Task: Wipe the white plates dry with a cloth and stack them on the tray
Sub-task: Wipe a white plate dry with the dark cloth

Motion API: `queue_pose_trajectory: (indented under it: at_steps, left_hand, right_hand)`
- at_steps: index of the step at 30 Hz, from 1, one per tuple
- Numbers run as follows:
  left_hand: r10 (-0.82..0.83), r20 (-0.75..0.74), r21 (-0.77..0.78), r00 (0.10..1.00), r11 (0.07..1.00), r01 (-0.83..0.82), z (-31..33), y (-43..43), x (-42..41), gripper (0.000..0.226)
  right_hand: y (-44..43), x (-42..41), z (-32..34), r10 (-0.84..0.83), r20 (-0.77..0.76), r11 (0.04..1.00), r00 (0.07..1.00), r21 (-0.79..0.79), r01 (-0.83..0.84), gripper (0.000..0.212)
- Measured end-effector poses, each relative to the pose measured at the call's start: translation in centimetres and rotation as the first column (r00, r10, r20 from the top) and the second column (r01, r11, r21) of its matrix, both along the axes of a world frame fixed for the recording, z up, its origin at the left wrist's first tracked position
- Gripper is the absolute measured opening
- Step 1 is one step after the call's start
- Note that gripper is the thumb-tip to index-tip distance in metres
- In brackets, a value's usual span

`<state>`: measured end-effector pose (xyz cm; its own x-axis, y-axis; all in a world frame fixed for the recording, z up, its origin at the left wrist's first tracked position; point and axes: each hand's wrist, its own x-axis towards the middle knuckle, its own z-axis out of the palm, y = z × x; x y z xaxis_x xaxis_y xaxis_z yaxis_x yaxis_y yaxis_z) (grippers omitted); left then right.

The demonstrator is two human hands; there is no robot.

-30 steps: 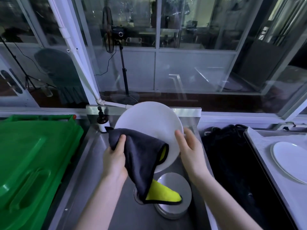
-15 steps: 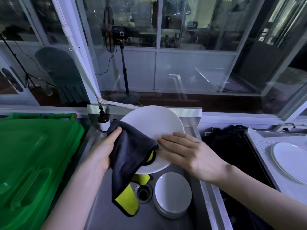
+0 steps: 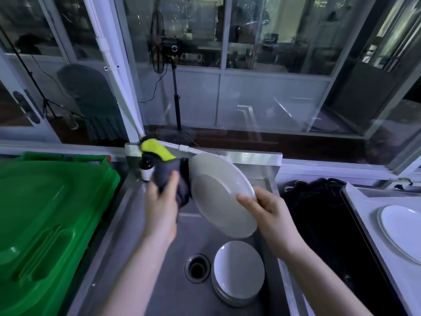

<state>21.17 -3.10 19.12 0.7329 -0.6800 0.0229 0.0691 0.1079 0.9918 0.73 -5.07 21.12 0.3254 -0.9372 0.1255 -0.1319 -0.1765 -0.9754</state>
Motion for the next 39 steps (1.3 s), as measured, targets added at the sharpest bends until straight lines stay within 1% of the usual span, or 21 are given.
queue_pose_trajectory:
  at_steps: [1, 2, 3, 5, 6, 9, 10, 12, 15, 17, 18, 20, 22, 23, 24, 25, 27, 29, 32, 35, 39]
  left_hand:
    - [-0.096, 0.105, -0.023, 0.990, 0.995, 0.099, 0.1, 0.0, -1.3, 0.034]
    - [-0.212, 0.209, -0.026, 0.955, 0.975, 0.222, 0.0, -0.1, -2.3, 0.043]
    - [-0.313, 0.328, -0.012, 0.891, 0.942, 0.335, -0.1, -0.2, -3.2, 0.053]
    - [-0.387, 0.522, 0.007, 0.760, 0.893, 0.450, -0.4, -0.5, -4.1, 0.057]
    - [-0.396, 0.557, 0.011, 0.730, 0.882, 0.470, -0.5, -0.5, -4.4, 0.055]
    - [-0.399, 0.643, 0.017, 0.653, 0.861, 0.509, -1.1, -0.2, -5.3, 0.046]
    - [-0.398, 0.657, 0.016, 0.641, 0.857, 0.515, -1.1, -0.3, -5.3, 0.045]
    - [-0.371, 0.631, 0.000, 0.682, 0.878, 0.478, -0.8, -1.4, -4.8, 0.043]
    - [-0.334, 0.460, 0.010, 0.823, 0.929, 0.371, 0.0, -3.3, -3.5, 0.045]
    - [-0.357, 0.425, 0.003, 0.832, 0.919, 0.393, -0.3, -3.1, -3.5, 0.045]
    - [-0.368, 0.463, -0.006, 0.806, 0.908, 0.418, -0.7, -2.6, -3.8, 0.044]
    - [-0.354, 0.622, -0.014, 0.698, 0.887, 0.462, -1.4, -1.6, -4.7, 0.044]
    - [-0.297, 0.765, 0.015, 0.572, 0.895, 0.445, -1.8, -1.7, -4.7, 0.045]
    - [-0.272, 0.797, 0.028, 0.539, 0.908, 0.417, -1.6, -2.2, -4.4, 0.046]
    - [-0.263, 0.801, 0.035, 0.537, 0.917, 0.397, -1.2, -2.7, -4.0, 0.045]
    - [-0.275, 0.770, 0.038, 0.576, 0.921, 0.388, -0.9, -3.2, -3.5, 0.044]
    - [-0.329, 0.626, 0.053, 0.707, 0.923, 0.382, -0.6, -4.1, -2.4, 0.041]
    - [-0.372, 0.488, 0.069, 0.789, 0.918, 0.391, -1.3, -4.3, -1.6, 0.040]
    - [-0.383, 0.464, 0.067, 0.799, 0.914, 0.399, -3.5, -2.1, -1.4, 0.040]
    - [-0.363, 0.485, 0.049, 0.796, 0.920, 0.389, -5.6, 0.2, -2.2, 0.043]
    - [-0.364, 0.471, -0.005, 0.804, 0.910, 0.414, -6.0, 0.1, -3.8, 0.046]
  right_hand:
    - [0.2, 0.4, -0.2, 0.010, 0.047, 1.000, 0.999, 0.007, -0.010, 0.021]
    - [0.4, 0.7, -0.3, 0.031, 0.096, 1.000, 0.995, 0.002, -0.031, 0.016]
    - [0.6, 1.0, -0.2, 0.054, 0.137, 0.999, 0.989, -0.004, -0.054, 0.013]
    - [0.6, 1.4, 0.0, 0.073, 0.179, 0.997, 0.981, -0.009, -0.073, 0.014]
    - [0.3, 1.4, 0.1, 0.063, 0.193, 0.998, 0.979, -0.009, -0.063, 0.014]
    - [-0.2, 1.4, 0.5, 0.000, 0.199, 1.000, 0.980, -0.008, 0.002, 0.026]
    - [-0.2, 1.4, 0.5, -0.001, 0.201, 1.000, 0.980, -0.004, 0.002, 0.023]
    - [0.0, 1.2, 0.3, 0.036, 0.206, 0.999, 0.978, 0.002, -0.037, 0.013]
    - [0.5, 0.9, -0.2, 0.076, 0.192, 0.997, 0.978, 0.018, -0.081, 0.021]
    - [0.4, 0.7, -0.1, 0.057, 0.215, 0.997, 0.975, 0.043, -0.067, 0.024]
    - [0.2, 0.6, 0.0, 0.040, 0.228, 0.998, 0.973, 0.041, -0.050, 0.023]
    - [-0.3, 0.6, 0.1, 0.011, 0.239, 0.999, 0.971, 0.031, -0.019, 0.020]
    - [-0.7, 0.7, 0.0, 0.007, 0.241, 0.999, 0.970, 0.039, -0.017, 0.020]
    - [-0.7, 0.7, -0.1, 0.009, 0.246, 0.998, 0.969, 0.053, -0.023, 0.022]
    - [-0.7, 0.6, -0.2, 0.014, 0.246, 0.997, 0.969, 0.071, -0.033, 0.023]
    - [-0.6, 0.5, -0.3, 0.024, 0.244, 0.995, 0.970, 0.087, -0.046, 0.025]
    - [-0.4, 0.3, -0.5, 0.032, 0.264, 0.989, 0.964, 0.131, -0.069, 0.027]
    - [-0.4, -0.3, -0.7, 0.009, 0.319, 0.975, 0.948, 0.207, -0.079, 0.032]
    - [-0.7, -1.3, -0.7, -0.086, 0.426, 0.947, 0.900, 0.314, -0.058, 0.031]
    - [-1.3, -2.1, -0.8, -0.178, 0.551, 0.934, 0.815, 0.356, -0.037, 0.025]
    - [-1.5, -2.0, -1.0, -0.226, 0.572, 0.916, 0.789, 0.400, -0.027, 0.029]
